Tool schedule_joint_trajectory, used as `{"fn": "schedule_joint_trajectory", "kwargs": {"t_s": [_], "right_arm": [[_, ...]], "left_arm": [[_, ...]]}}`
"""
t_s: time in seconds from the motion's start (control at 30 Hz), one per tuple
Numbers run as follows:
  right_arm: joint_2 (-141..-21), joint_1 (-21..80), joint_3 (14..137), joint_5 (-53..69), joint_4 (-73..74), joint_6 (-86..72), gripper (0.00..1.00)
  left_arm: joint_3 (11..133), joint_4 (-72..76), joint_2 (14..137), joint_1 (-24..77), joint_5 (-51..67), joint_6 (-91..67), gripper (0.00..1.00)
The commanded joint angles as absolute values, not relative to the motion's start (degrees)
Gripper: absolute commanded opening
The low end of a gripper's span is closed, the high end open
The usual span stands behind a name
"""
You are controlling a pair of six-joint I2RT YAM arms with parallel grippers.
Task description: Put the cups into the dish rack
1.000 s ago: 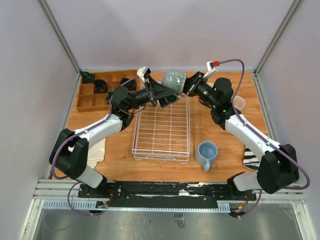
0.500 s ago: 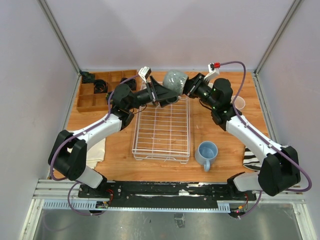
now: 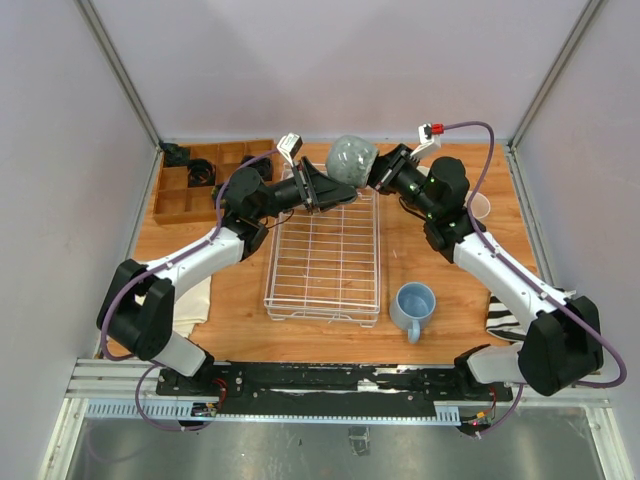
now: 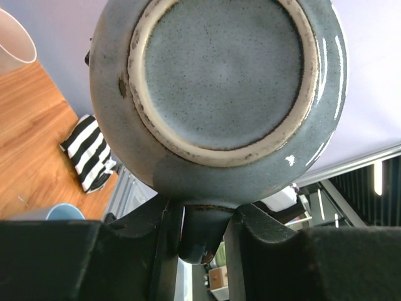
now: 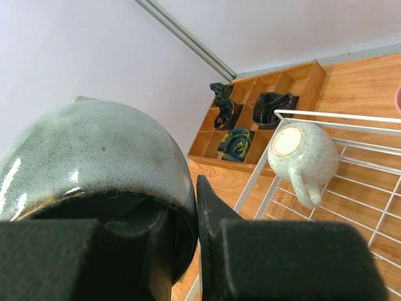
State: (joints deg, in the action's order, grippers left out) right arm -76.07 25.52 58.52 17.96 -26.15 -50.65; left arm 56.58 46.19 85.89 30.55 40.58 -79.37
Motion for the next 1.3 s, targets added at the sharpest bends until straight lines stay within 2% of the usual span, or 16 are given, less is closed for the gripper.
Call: {"fn": "schedule_joint_trajectory", "kwargs": {"t_s": [0.0, 0.13, 0.33, 0.43, 0.53, 0.6, 0.67, 0.73, 0.93, 1.0, 1.27], "right_arm": [[-76.47, 26.53, 57.66, 17.15, -24.05, -46.24, 0.01], [-76.68, 26.59, 57.61, 17.07, -23.76, -46.19, 0.01], [-76.78, 26.63, 57.50, 16.96, -22.91, -45.58, 0.01], [-76.58, 26.71, 57.48, 16.90, -21.94, -45.06, 0.01], [-75.85, 26.72, 57.31, 16.34, -20.62, -44.09, 0.21], [-75.13, 26.62, 56.97, 15.78, -19.83, -43.55, 0.27], [-74.42, 26.55, 56.38, 15.21, -19.64, -43.22, 0.42], [-73.50, 26.33, 55.42, 14.13, -19.51, -42.95, 0.49], [-70.23, 24.46, 52.21, 12.43, -18.31, -42.67, 0.51], [-69.31, 23.91, 51.56, 12.03, -17.09, -42.28, 0.55], [-60.10, 22.18, 49.79, 6.25, -3.53, -35.26, 0.58]], "left_arm": [[59.27, 57.04, 84.19, 31.02, 39.74, -81.04, 0.32], [58.51, 56.47, 84.15, 31.16, 39.66, -80.69, 0.31], [57.24, 53.82, 83.44, 31.31, 38.62, -78.76, 0.01], [55.85, 53.23, 82.99, 31.33, 37.80, -78.11, 0.01], [54.75, 52.34, 82.29, 31.26, 36.55, -77.04, 0.01], [55.10, 48.93, 81.74, 31.21, 35.94, -74.57, 0.01], [55.64, 45.98, 81.34, 31.20, 35.29, -72.26, 0.00], [55.96, 42.99, 80.86, 31.20, 34.15, -70.05, 0.01], [57.18, 32.62, 79.72, 31.20, 29.74, -63.28, 0.01], [58.11, 28.55, 79.66, 31.20, 27.53, -61.01, 0.00], [64.26, 11.41, 82.03, 31.28, 14.76, -51.97, 0.01]]}}
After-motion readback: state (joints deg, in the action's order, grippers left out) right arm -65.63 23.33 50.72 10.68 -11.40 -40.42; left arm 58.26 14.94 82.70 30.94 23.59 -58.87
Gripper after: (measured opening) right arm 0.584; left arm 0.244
